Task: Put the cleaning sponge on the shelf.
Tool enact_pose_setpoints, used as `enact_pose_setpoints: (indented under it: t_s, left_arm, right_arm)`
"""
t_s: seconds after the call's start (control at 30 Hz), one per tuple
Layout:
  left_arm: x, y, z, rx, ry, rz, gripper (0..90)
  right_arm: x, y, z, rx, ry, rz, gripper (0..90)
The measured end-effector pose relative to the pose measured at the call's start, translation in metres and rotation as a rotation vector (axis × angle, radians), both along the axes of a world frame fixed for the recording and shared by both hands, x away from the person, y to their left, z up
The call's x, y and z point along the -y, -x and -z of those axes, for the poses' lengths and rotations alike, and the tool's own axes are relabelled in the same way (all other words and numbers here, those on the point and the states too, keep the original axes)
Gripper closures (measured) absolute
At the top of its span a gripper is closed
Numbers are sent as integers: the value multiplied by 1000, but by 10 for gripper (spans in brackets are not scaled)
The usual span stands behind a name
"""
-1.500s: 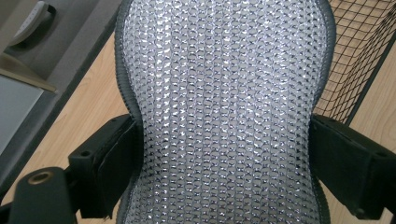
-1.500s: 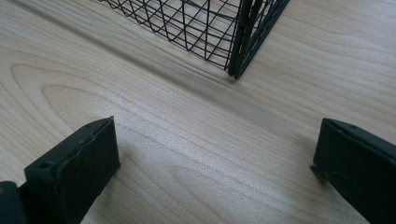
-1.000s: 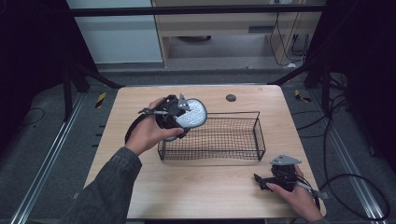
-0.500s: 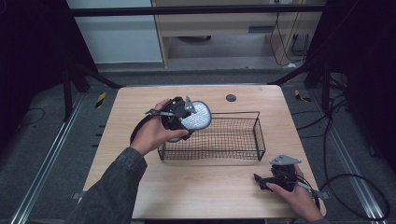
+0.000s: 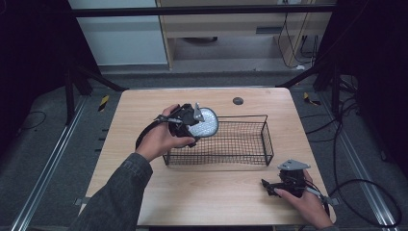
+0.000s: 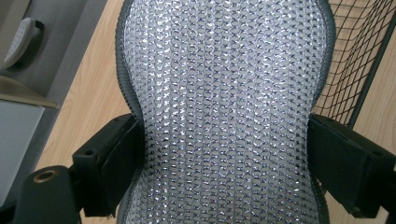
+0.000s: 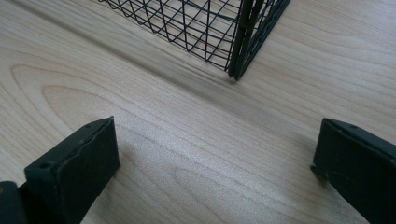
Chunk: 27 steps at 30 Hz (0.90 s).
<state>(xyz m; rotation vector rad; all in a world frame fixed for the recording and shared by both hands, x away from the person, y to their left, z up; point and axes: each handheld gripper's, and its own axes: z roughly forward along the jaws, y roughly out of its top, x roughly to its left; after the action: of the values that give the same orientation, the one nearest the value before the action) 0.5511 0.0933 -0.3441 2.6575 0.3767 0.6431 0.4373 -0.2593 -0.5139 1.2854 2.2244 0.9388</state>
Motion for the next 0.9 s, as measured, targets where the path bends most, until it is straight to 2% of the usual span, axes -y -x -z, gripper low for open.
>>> enact_pose_setpoints:
  t_s: [0.9]
  left_arm:
    - [1,-1,12,-11,-2,14,126]
  right_arm:
    - [0,0,0,1,1,-1,4]
